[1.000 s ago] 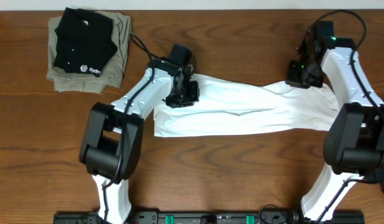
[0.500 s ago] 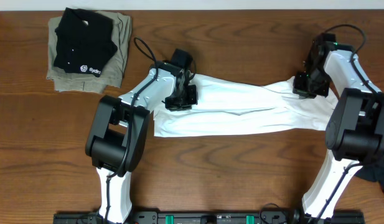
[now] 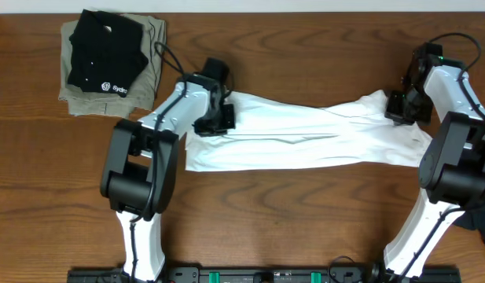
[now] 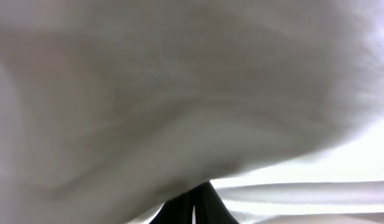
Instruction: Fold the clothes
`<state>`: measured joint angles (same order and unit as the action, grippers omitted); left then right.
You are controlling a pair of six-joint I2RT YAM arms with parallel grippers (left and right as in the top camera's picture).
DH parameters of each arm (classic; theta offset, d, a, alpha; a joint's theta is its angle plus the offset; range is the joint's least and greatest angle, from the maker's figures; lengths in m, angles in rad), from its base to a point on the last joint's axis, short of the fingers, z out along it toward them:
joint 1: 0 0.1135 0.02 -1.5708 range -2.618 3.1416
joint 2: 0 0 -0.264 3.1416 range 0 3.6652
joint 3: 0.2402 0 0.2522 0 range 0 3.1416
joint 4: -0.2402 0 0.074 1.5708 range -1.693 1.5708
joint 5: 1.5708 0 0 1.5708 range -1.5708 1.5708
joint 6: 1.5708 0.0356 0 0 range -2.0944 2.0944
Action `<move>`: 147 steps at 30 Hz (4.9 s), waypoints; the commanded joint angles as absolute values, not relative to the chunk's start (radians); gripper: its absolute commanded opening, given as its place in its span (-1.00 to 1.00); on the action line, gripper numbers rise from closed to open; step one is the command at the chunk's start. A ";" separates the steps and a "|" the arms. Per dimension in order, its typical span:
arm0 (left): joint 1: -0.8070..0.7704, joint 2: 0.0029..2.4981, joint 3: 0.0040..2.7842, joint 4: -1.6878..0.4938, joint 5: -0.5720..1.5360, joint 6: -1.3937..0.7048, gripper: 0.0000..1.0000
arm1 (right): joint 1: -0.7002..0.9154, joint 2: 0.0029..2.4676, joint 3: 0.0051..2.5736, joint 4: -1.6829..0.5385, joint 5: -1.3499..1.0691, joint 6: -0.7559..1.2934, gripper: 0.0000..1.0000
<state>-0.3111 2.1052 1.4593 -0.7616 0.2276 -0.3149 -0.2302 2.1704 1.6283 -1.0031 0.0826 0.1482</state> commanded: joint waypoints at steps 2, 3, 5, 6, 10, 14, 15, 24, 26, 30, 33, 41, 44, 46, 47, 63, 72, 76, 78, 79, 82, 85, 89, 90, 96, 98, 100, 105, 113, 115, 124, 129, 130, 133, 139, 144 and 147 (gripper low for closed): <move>-0.286 2.109 1.446 -0.784 0.115 -0.245 -0.87 | -0.240 2.177 1.681 -1.020 0.113 0.152 -0.97; -0.286 2.100 1.448 -0.784 0.115 -0.243 -0.87 | -0.240 2.177 1.697 -1.031 0.112 0.152 -0.98; -0.286 2.082 1.452 -0.784 0.114 -0.241 -0.88 | -0.240 2.177 1.739 -1.067 0.107 0.152 -0.98; -0.286 2.074 1.452 -0.783 0.113 -0.232 -0.88 | -0.239 2.177 1.759 -1.086 0.108 0.152 -0.98; -0.270 2.031 1.456 -0.794 0.062 -0.225 -0.87 | -0.236 2.177 1.850 -1.172 0.099 0.152 -0.98; -0.253 1.981 1.462 -0.814 0.118 -0.241 -0.87 | -0.231 2.177 1.916 -1.227 -0.046 0.134 -0.98; -0.253 1.968 1.462 -0.814 0.145 -0.241 -0.87 | -0.228 2.177 1.923 -1.236 -0.130 0.104 -0.98; -0.303 1.953 1.461 -0.810 0.365 -0.280 -0.87 | -0.150 2.179 1.819 -1.187 -0.226 0.009 -0.89; -0.327 1.954 1.460 -0.807 0.386 -0.311 -0.87 | -0.147 2.179 1.790 -1.149 -0.149 0.092 -0.90; -0.383 1.956 1.459 -0.804 0.386 -0.360 -0.87 | -0.179 2.179 1.780 -1.109 -0.121 0.184 -0.97; -0.430 1.956 1.459 -0.798 0.397 -0.384 -0.87 | -0.211 2.179 1.780 -1.103 -0.131 0.183 -0.96; -0.540 1.962 1.457 -0.671 0.411 -0.475 -0.87 | -0.243 2.195 1.780 -1.081 -0.098 0.116 -0.80; -0.573 1.973 1.457 -0.652 0.411 -0.478 -0.87 | -0.253 2.199 1.780 -1.070 -0.085 0.114 -0.48; -0.590 1.988 1.457 -0.645 0.411 -0.498 -0.87 | -0.262 2.200 1.780 -1.066 -0.085 0.103 -0.26; -0.599 1.998 1.457 -0.641 0.411 -0.508 -0.87 | -0.268 2.200 1.780 -1.066 -0.085 0.096 -0.17; -0.633 2.087 1.457 -0.605 0.407 -0.551 -0.69 | -0.331 2.275 1.779 -1.093 -0.079 0.073 -0.25; -0.633 2.087 1.457 -0.603 0.407 -0.551 -0.68 | -0.330 2.311 1.779 -1.110 -0.087 0.061 -0.39; -0.633 2.087 1.457 -0.599 0.407 -0.551 -0.68 | -0.330 2.312 1.779 -1.114 -0.086 0.047 -0.60; -0.633 2.087 1.457 -0.600 0.407 -0.551 -0.68 | -0.329 2.312 1.779 -1.110 -0.086 0.048 -0.86; -0.633 2.087 1.457 -0.600 0.407 -0.551 -0.67 | -0.329 2.312 1.779 -1.106 -0.082 0.052 -0.94; -0.633 2.087 1.457 -0.604 0.407 -0.550 -0.67 | -0.331 2.311 1.782 -1.090 -0.004 0.139 -0.98; -0.633 2.087 1.457 -0.612 0.407 -0.532 -0.67 | -0.336 2.311 1.790 -1.086 0.039 0.182 -0.98; -0.633 2.087 1.457 -0.611 0.397 -0.529 -0.68 | -0.344 2.311 1.809 -1.077 0.050 0.206 -0.98; -0.633 2.087 1.457 -0.612 0.392 -0.529 -0.67 | -0.344 2.311 1.817 -1.077 0.049 0.206 -0.97; -0.633 2.088 1.457 -0.613 0.373 -0.529 -0.67 | -0.341 2.311 1.860 -1.088 0.072 0.223 -0.98; -0.633 2.088 1.457 -0.613 0.373 -0.529 -0.67 | -0.341 2.311 1.875 -1.096 0.090 0.235 -0.97; -0.633 2.088 1.457 -0.614 0.367 -0.530 -0.67 | -0.341 2.311 1.887 -1.103 0.091 0.235 -0.96; -0.633 2.088 1.455 -0.627 0.323 -0.537 -0.67 | -0.341 2.311 1.899 -1.109 0.134 0.234 -0.87; -0.633 2.088 1.436 -0.626 0.319 -0.537 -0.67 | -0.341 2.311 1.899 -1.121 0.248 0.270 -0.83; -0.632 2.088 1.431 -0.627 0.312 -0.537 -0.67 | -0.341 2.311 1.899 -1.122 0.262 0.280 -0.86; -0.566 2.088 1.427 -0.656 0.294 -0.537 -0.67 | -0.342 2.311 1.900 -1.102 0.066 0.138 -0.66; -0.482 2.088 1.427 -0.695 0.294 -0.529 -0.67 | -0.341 2.311 1.900 -1.100 -0.024 0.096 -0.34; -0.467 2.088 1.427 -0.702 0.295 -0.513 -0.67 | -0.340 2.311 1.900 -1.101 -0.024 0.096 -0.33; -0.431 2.088 1.427 -0.722 0.294 -0.476 -0.67 | -0.340 2.311 1.900 -1.103 -0.024 0.096 -0.29; -0.379 2.080 1.427 -0.736 0.303 -0.409 -0.68 | -0.340 2.312 1.900 -1.110 -0.024 0.096 -0.29; -0.356 2.019 1.464 -0.772 0.305 -0.327 -0.68 | -0.340 2.311 1.900 -1.112 -0.024 0.097 -0.24; -0.340 1.937 1.472 -0.781 0.297 -0.303 -0.55 | -0.340 2.310 1.902 -1.125 -0.023 0.097 -0.17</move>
<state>-0.3580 2.0445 1.4384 -0.7742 0.3069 -0.3607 -0.3374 2.2959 1.8793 -1.1164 -0.0120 0.1085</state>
